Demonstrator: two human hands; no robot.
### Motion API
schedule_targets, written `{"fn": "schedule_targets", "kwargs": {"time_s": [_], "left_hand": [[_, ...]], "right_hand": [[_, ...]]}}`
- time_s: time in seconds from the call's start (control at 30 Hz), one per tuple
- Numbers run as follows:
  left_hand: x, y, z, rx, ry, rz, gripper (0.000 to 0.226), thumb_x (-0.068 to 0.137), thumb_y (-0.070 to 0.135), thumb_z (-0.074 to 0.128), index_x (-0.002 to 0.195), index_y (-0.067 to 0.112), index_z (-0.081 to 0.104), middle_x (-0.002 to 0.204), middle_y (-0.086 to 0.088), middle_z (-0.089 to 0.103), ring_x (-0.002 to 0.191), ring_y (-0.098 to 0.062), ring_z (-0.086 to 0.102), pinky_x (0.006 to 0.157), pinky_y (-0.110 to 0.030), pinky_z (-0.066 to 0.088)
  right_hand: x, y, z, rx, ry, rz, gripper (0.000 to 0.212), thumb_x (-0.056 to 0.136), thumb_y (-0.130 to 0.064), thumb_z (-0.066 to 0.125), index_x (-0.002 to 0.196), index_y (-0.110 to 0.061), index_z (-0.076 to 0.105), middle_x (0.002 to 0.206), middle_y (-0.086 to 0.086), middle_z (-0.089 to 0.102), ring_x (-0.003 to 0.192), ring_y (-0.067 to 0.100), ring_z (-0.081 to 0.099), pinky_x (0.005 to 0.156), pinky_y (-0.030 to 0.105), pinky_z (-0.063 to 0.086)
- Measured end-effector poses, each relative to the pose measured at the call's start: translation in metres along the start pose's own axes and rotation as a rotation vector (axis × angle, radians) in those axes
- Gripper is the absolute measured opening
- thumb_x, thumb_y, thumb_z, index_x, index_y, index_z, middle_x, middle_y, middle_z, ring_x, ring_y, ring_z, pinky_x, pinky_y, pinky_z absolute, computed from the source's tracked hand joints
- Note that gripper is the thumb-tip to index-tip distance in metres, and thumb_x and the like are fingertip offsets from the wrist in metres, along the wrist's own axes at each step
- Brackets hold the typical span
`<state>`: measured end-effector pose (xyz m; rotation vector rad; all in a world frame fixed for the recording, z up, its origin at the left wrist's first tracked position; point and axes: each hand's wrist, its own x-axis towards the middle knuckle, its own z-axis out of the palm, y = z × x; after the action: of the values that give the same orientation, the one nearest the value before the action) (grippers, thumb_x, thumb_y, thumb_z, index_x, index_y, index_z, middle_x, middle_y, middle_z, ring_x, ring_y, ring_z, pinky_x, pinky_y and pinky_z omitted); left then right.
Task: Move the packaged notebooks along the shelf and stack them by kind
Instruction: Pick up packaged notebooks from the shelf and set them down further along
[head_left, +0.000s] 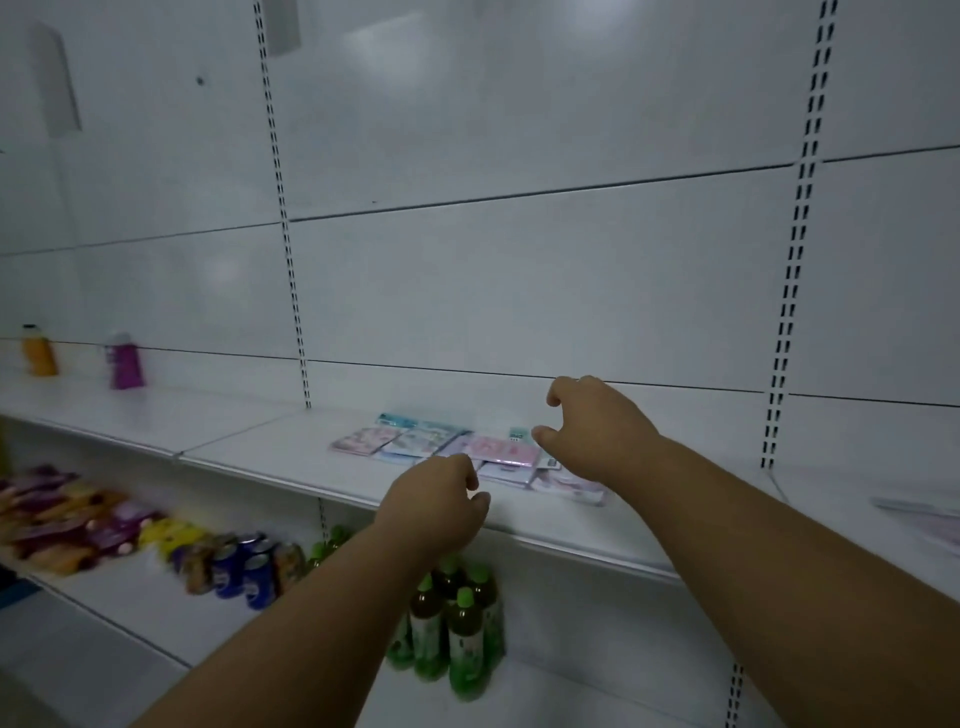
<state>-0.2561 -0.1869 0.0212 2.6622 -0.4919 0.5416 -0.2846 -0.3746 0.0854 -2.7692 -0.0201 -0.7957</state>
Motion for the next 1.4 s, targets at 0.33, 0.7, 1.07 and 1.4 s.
{"fn": "schedule_targets", "kwargs": {"time_s": [0.33, 0.7, 1.07, 1.4], "left_hand": [[0.118, -0.033, 0.045, -0.039, -0.017, 0.126, 0.019, 0.090, 0.034, 0.055, 0.105, 0.023, 0.061, 0.101, -0.001, 0.062, 0.089, -0.019, 0.057, 0.079, -0.034, 0.049], [0.199, -0.032, 0.081, 0.251, -0.430, 0.371, 0.055, 0.079, 0.053, 0.054, 0.126, 0.023, 0.052, 0.123, -0.005, 0.062, 0.106, -0.027, 0.057, 0.084, -0.036, 0.042], [0.214, -0.051, 0.085, 0.316, -0.333, 0.431, 0.083, 0.059, 0.083, 0.048, 0.116, 0.023, 0.058, 0.116, -0.005, 0.061, 0.105, -0.028, 0.054, 0.088, -0.039, 0.039], [0.204, -0.066, 0.059, -0.702, -0.113, 0.099, 0.010, 0.087, 0.028, 0.052, 0.083, 0.019, 0.053, 0.082, -0.003, 0.064, 0.072, -0.022, 0.062, 0.068, -0.037, 0.054]], "right_hand": [[0.085, 0.023, 0.063, -0.072, -0.020, 0.064, 0.043, 0.083, -0.043, 0.062, 0.117, -0.019, 0.055, 0.113, 0.007, 0.057, 0.093, 0.024, 0.057, 0.072, 0.031, 0.040], [0.082, 0.049, 0.092, -0.130, -0.039, 0.300, 0.044, 0.082, -0.046, 0.065, 0.117, -0.021, 0.056, 0.113, 0.005, 0.060, 0.094, 0.021, 0.057, 0.076, 0.030, 0.044], [0.048, 0.038, 0.109, -0.319, -0.064, 0.596, 0.033, 0.086, -0.038, 0.057, 0.109, -0.016, 0.060, 0.106, 0.010, 0.060, 0.091, 0.026, 0.058, 0.078, 0.034, 0.049], [0.063, 0.031, 0.116, -0.352, -0.188, 0.783, 0.056, 0.075, -0.060, 0.060, 0.108, -0.015, 0.050, 0.111, 0.010, 0.062, 0.100, 0.030, 0.057, 0.077, 0.033, 0.042]]}}
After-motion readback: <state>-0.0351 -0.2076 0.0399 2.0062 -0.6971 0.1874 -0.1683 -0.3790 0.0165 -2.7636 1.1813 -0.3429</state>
